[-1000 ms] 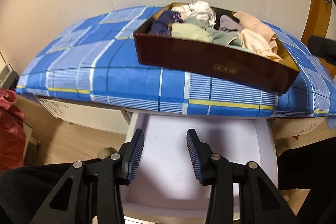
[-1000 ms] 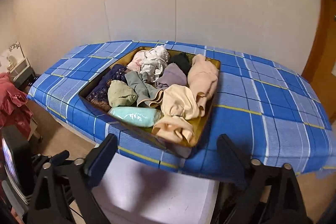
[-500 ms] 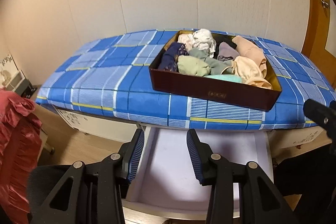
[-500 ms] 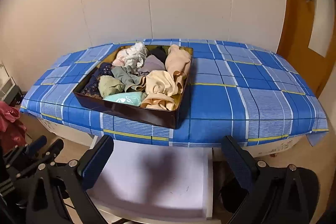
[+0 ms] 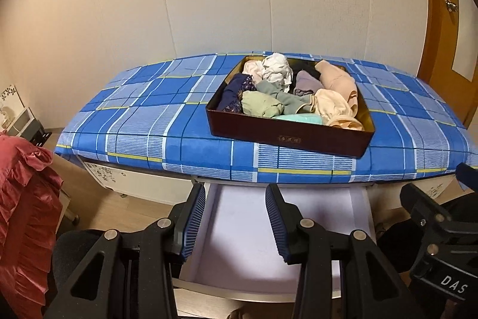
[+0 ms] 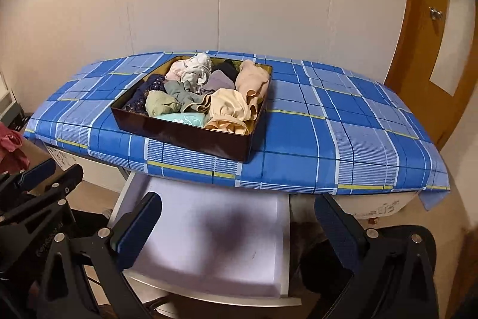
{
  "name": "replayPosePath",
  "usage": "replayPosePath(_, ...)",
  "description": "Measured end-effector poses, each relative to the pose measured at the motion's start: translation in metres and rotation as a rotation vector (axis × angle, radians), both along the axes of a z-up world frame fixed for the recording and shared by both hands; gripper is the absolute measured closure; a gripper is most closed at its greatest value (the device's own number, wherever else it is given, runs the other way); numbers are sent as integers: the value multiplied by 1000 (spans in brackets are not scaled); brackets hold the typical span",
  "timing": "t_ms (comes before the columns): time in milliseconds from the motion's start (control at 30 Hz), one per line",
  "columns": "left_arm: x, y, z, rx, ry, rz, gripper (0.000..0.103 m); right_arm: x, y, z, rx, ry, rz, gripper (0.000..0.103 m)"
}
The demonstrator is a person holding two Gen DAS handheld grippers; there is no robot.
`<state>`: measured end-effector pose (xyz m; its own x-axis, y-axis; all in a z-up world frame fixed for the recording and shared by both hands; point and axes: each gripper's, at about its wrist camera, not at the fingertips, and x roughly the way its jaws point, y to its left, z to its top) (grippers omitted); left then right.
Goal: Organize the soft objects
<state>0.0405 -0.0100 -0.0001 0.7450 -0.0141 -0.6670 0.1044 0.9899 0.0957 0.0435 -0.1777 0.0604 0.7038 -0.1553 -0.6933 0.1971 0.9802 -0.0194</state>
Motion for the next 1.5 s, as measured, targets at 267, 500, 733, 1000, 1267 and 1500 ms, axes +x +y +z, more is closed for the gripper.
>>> replayPosePath(267,-6,-3,6,-4,-7,-16,61,-5,-6,2,21,-11,-36,0)
replayPosePath(500,-8,-4,8,-8,-4,-22,61,-3,-11,-3,48,11,-47,0)
replayPosePath(733,-7,-3,7,-6,5,-18,61,-3,-13,-3,53,6,-54,0)
replayPosePath(1000,-9,-7,7,-9,8,-40,61,-2,-14,-6,48,9,-59,0)
replayPosePath(1267,-13,-10,10,-20,1,-62,61,-2,-15,-5,58,11,-58,0)
replayPosePath(1500,-13,-10,10,-22,-2,-64,61,-1,-15,-5,61,10,-58,0)
